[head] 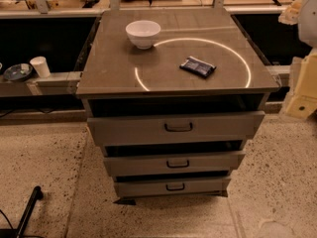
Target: Open top drawer
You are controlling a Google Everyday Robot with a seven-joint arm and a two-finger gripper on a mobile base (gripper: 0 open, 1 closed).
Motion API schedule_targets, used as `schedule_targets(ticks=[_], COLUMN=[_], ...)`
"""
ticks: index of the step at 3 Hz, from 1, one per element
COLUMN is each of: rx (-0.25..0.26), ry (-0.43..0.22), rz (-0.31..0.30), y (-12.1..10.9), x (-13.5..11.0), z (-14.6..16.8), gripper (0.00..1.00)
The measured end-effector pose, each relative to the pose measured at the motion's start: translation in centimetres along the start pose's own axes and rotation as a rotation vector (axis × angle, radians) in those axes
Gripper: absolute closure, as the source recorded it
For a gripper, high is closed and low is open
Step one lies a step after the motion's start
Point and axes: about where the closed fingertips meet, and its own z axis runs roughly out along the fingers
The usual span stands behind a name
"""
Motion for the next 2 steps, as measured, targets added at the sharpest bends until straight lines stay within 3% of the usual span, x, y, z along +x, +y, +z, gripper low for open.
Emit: schedule_targets(ticks=[1, 2], rx=[0.010, 0.023], ry=[-0.004, -0.025], rz=[-0.002, -0.011], y=[0.0, 0.1], x=[-0.1, 0.7], z=[0.0, 2.9], gripper=[0.00, 0.00])
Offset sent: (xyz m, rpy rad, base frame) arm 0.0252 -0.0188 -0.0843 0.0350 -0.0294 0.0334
